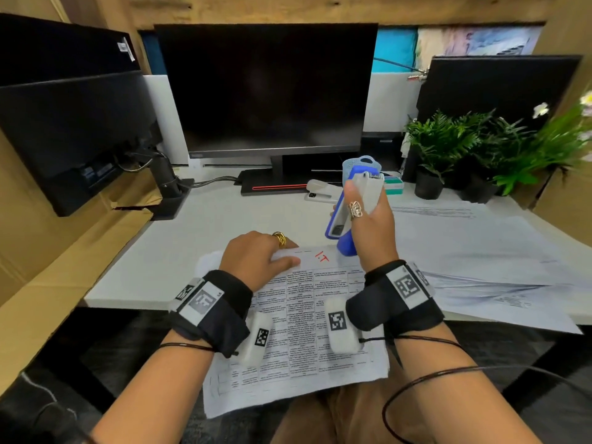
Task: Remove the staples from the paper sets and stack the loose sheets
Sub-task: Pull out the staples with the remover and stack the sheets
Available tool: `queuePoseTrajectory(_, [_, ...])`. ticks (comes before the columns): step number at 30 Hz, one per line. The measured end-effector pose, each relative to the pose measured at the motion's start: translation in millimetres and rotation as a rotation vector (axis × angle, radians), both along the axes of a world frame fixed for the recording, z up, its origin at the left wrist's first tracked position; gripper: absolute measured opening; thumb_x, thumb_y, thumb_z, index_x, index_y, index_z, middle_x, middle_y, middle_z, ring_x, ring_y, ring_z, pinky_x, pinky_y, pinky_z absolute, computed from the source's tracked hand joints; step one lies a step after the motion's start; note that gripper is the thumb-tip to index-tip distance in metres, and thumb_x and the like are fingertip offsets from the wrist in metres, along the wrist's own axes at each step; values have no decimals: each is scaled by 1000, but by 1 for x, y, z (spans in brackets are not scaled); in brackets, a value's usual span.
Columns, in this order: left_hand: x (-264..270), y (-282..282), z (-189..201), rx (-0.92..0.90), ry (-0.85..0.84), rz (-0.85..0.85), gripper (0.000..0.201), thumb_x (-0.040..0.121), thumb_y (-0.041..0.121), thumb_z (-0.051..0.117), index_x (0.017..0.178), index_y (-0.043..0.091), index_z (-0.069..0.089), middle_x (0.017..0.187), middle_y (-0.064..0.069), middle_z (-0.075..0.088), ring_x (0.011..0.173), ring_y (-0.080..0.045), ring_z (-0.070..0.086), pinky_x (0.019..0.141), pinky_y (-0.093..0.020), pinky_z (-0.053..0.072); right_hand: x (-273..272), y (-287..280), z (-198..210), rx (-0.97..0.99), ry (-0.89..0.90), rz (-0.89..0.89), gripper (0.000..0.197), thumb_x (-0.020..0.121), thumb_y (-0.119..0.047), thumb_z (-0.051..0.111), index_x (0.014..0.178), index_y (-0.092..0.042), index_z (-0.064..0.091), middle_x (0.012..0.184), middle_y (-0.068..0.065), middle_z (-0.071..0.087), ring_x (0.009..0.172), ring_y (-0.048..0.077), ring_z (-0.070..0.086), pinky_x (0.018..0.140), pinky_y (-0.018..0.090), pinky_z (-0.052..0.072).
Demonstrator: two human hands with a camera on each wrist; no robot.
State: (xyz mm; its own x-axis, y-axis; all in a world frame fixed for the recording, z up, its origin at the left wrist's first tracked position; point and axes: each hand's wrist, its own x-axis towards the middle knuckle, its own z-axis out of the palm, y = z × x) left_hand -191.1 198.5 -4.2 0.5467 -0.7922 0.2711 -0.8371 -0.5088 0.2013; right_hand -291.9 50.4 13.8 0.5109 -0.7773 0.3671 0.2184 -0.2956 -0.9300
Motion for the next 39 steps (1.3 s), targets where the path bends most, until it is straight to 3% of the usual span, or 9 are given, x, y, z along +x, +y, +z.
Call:
queuePoseTrajectory(6, [-8, -5, 3, -30, -51, -64, 30, 89, 49, 52, 100, 27, 69, 96, 6, 70, 68, -11, 50, 52, -22, 26, 9, -3, -12, -60, 91, -27, 30, 93, -42, 47, 109, -18, 53, 83, -9, 55, 73, 1, 53, 56, 2, 39])
queuePoseTrajectory(10, [-12, -4, 4, -23, -74, -63, 33, 90, 50, 49, 106, 29, 68, 79, 11, 62, 65, -7, 46, 50, -15, 25, 14, -3, -15, 13, 74, -9, 19, 94, -39, 49, 96, -22, 55, 86, -7, 57, 83, 9, 54, 76, 19, 43])
queuePoseTrajectory(12, [-13, -3, 4, -22, -73, -69, 34, 90, 50, 49, 105, 28, 69, 74, 12, 59, 65, -8, 49, 49, -14, 25, 15, -2, -15, 45, 54, -8, 20, 93, -38, 51, 79, -25, 56, 76, -7, 56, 77, 12, 53, 76, 26, 44])
queuePoseTrajectory(18, [-14, -3, 5, 17, -111, -85, 24, 90, 54, 47, 78, 35, 57, 97, 7, 69, 64, -9, 44, 58, -25, 32, 20, 0, -18, 121, -12, -10, 19, 89, -34, 60, 74, -26, 54, 69, -6, 55, 66, 7, 54, 63, 18, 44])
queuePoseTrajectory(21, [-21, -14, 4, 113, -145, -61, 49, 79, 71, 47, 97, 30, 66, 84, 6, 68, 75, -12, 58, 64, -25, 41, 23, 5, -23, 140, -31, -2, 10, 88, -32, 62, 85, -23, 58, 79, -3, 61, 79, 15, 60, 74, 27, 50])
queuePoseTrajectory(25, [-28, -29, 1, 170, -116, -54, 59, 75, 74, 50, 70, 15, 50, 56, 6, 43, 63, -15, 52, 61, -26, 39, 23, 15, -30, 157, -72, 30, 12, 88, -26, 64, 78, -21, 59, 71, -4, 61, 69, 11, 61, 66, 24, 49])
queuePoseTrajectory(28, [-26, -29, -3, 171, -125, -80, 53, 79, 69, 50, 73, 16, 47, 58, 7, 41, 63, -14, 47, 60, -24, 32, 21, 14, -31, 176, -58, 56, 15, 88, -25, 63, 75, -22, 58, 66, -6, 59, 64, 9, 59, 64, 24, 48])
queuePoseTrajectory(34, [-23, -23, 1, 212, -65, -78, 43, 83, 55, 57, 111, 23, 65, 77, 3, 52, 75, -14, 48, 65, -25, 35, 21, 5, -39, 231, 10, 105, 29, 74, -48, 65, 72, -19, 59, 70, 9, 59, 73, 34, 60, 80, 53, 53])
queuePoseTrajectory(39, [-19, -23, -2, 158, 84, -25, 44, 81, 52, 63, 109, 19, 69, 96, -1, 69, 65, -10, 43, 51, -20, 27, 14, 2, -51, 58, 66, 88, 42, 73, -60, 56, 78, -19, 64, 79, 4, 69, 82, 25, 65, 85, 45, 52])
